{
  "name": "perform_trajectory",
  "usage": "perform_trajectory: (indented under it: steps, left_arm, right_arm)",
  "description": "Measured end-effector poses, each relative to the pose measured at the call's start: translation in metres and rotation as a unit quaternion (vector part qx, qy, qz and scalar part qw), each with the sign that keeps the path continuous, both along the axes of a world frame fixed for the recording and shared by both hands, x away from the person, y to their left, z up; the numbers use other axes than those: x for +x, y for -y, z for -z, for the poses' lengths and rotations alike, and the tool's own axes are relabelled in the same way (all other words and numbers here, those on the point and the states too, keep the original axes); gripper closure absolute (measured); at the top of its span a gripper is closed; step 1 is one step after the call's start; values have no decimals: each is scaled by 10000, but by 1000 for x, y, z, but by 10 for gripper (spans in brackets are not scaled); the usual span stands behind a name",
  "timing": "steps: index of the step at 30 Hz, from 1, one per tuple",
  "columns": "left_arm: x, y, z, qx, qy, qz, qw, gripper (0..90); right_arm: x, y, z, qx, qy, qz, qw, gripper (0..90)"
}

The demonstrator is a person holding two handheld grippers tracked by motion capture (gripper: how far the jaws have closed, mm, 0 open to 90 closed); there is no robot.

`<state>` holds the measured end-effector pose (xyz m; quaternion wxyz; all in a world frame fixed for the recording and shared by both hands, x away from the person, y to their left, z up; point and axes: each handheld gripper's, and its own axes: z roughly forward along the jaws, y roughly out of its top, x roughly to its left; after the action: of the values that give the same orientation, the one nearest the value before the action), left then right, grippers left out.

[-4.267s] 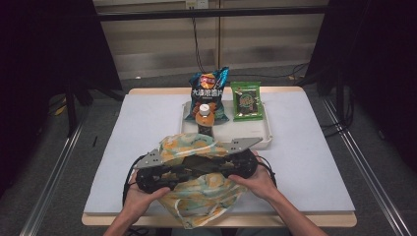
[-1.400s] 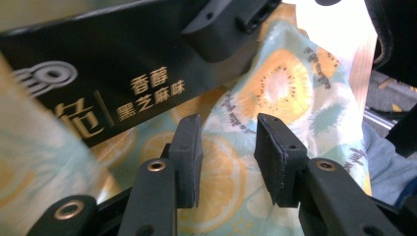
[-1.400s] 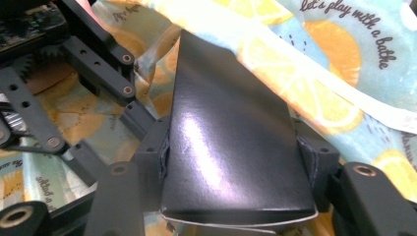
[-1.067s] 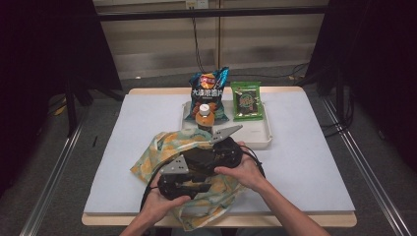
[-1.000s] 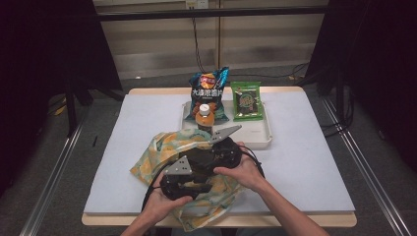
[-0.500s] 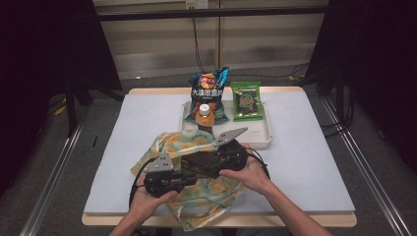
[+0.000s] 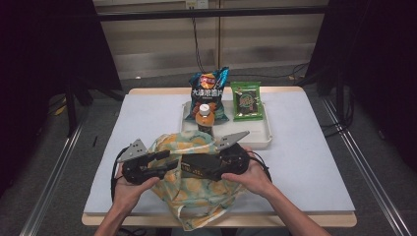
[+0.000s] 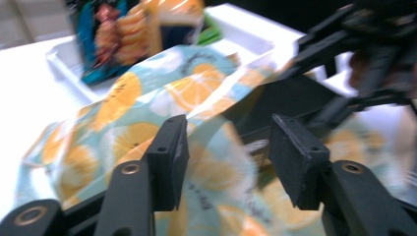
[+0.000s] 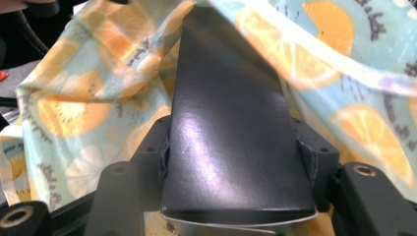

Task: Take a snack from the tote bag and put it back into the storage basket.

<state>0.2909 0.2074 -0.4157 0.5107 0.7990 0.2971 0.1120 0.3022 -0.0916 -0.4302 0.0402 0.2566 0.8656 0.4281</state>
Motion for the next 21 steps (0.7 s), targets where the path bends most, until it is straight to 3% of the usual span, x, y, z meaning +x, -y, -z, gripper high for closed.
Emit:
perform_trajectory:
  steps: [4,7,13,14,16,21]
  left_arm:
    - [4,1,5,44,-4,32,10000,435]
    - [5,6,8,129,-41,2,9999,351]
    - [5,17,13,453,50,30,9990,330]
    - [6,18,14,412,23,30,9991,333]
    - [7,17,13,435,16,43,9990,390]
    - [6,13,11,302,0,180,9994,636]
  right_arm:
    - [-2,0,3,-19,-29,-11,10000,431]
    - [-2,0,4,-19,-13,-56,10000,432]
    - [-7,-2,4,-76,16,-80,9999,432]
    - [-7,-2,4,-84,26,-91,9999,432]
    - [-9,-3,4,-92,42,-120,9999,432]
    - [-8,2,4,-72,72,-82,9999,433]
